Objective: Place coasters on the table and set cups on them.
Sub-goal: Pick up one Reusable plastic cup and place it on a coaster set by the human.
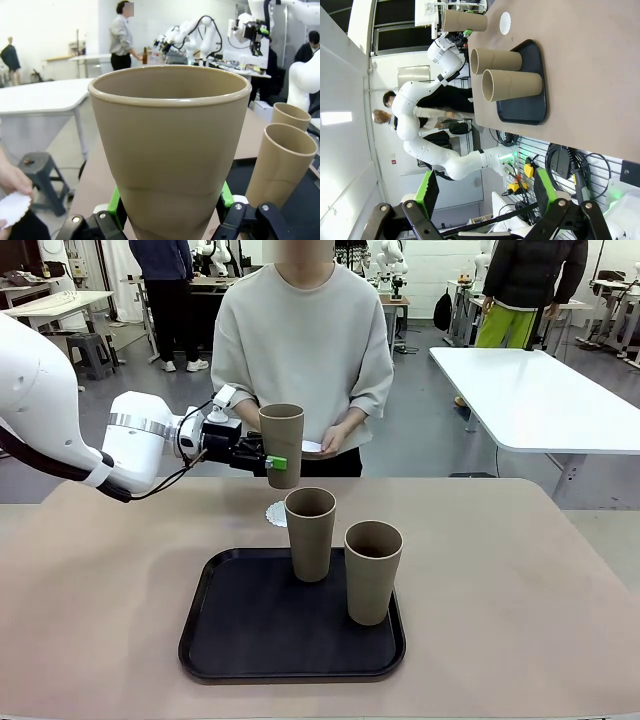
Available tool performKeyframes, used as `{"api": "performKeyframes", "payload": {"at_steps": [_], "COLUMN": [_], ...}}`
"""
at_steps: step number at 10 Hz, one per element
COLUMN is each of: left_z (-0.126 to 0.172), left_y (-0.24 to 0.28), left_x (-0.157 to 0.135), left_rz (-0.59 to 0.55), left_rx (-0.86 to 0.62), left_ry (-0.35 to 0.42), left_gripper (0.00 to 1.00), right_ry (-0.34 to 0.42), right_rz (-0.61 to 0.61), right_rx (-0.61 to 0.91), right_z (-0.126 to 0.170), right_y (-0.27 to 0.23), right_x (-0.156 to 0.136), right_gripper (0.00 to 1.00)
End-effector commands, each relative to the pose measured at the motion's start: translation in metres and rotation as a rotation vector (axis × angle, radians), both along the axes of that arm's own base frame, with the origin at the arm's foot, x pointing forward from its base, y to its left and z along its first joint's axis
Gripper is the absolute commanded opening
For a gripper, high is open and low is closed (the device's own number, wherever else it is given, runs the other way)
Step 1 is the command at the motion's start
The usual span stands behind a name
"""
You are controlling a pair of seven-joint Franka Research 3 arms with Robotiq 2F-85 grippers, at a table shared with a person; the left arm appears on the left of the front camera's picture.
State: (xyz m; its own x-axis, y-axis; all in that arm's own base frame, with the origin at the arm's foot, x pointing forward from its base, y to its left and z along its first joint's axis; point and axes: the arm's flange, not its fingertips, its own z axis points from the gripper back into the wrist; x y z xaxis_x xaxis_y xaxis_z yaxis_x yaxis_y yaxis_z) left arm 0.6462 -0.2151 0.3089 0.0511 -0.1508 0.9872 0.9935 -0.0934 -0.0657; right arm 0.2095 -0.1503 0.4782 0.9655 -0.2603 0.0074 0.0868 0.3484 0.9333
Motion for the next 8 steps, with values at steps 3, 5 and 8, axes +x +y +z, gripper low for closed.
{"api": "performKeyframes", "payload": {"at_steps": [3,5,8], "left_z": [0.0,0.0,-0.012], "left_y": [0.0,0.0,-0.002], "left_x": [0.0,0.0,0.003], "left_rz": [0.0,0.0,-0.015], "left_rx": [0.0,0.0,-0.004], "left_ry": [0.0,0.0,-0.025], "left_gripper": [0.84,0.84,0.84], "right_ry": [-0.015,-0.015,-0.015], "right_rz": [0.002,0.002,0.002], "right_rx": [0.015,0.015,0.015], "right_z": [0.0,0.0,0.0], "right_y": [-0.001,-0.001,-0.001], "right_x": [0.001,0.001,0.001], "right_gripper": [1.0,1.0,1.0]}}
